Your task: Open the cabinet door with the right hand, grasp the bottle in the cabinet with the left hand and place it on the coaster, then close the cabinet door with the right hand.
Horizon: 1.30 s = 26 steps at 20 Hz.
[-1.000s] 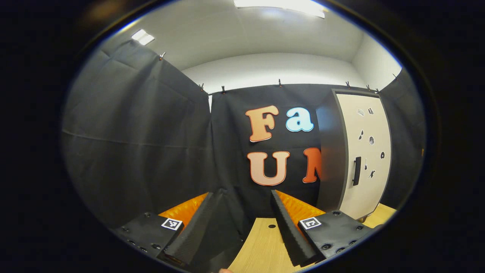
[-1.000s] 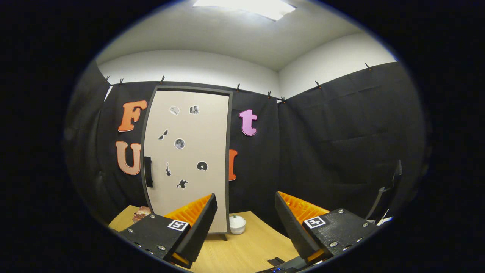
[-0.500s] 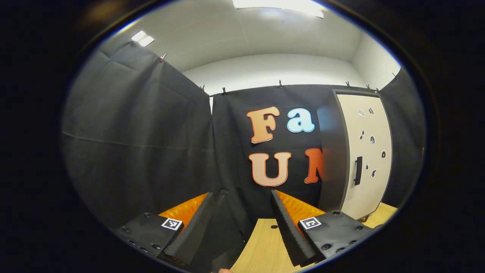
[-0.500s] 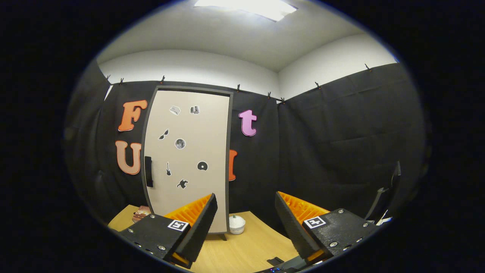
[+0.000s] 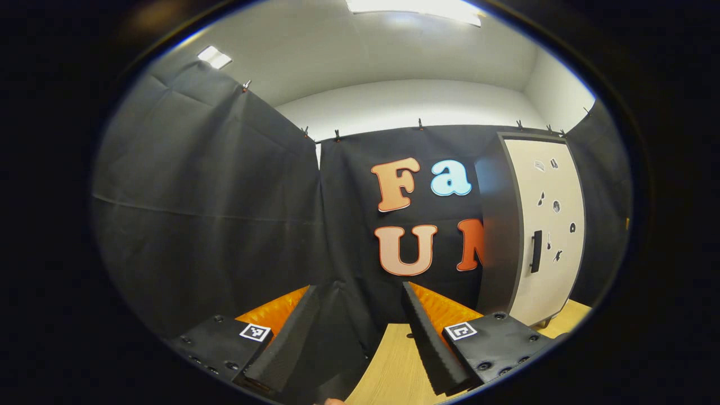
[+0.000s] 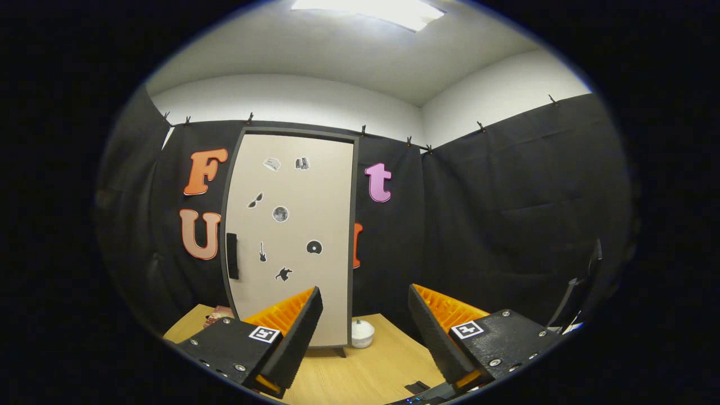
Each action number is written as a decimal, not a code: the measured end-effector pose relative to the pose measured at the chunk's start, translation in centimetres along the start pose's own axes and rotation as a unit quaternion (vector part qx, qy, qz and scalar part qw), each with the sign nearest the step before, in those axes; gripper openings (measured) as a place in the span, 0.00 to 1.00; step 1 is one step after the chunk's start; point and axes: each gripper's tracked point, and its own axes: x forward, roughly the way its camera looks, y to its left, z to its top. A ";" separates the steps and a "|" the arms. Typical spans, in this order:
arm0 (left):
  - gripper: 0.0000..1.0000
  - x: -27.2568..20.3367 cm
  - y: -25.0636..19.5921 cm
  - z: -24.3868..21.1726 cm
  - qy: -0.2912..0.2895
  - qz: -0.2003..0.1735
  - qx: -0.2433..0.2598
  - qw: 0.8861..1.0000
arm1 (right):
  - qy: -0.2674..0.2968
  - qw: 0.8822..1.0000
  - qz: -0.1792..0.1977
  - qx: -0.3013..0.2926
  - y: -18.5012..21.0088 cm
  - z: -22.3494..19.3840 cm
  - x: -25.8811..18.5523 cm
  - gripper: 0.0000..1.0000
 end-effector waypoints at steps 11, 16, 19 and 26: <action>0.96 -0.8 1.3 -0.3 0.001 0.009 0.007 1.000 | 0.004 0.997 0.068 0.019 7.7 -0.4 2.7 0.95; 0.96 -1.1 1.8 -0.8 0.006 0.014 0.009 1.000 | 0.009 0.994 0.104 0.032 12.4 -0.7 4.9 0.95; 0.96 -1.4 2.3 -1.3 0.012 0.020 0.011 1.000 | 0.010 0.992 0.120 0.035 15.2 -0.8 6.6 0.95; 0.96 -2.2 4.1 -2.2 0.022 0.042 0.017 0.999 | 0.019 0.988 0.146 0.046 22.0 -1.3 10.9 0.95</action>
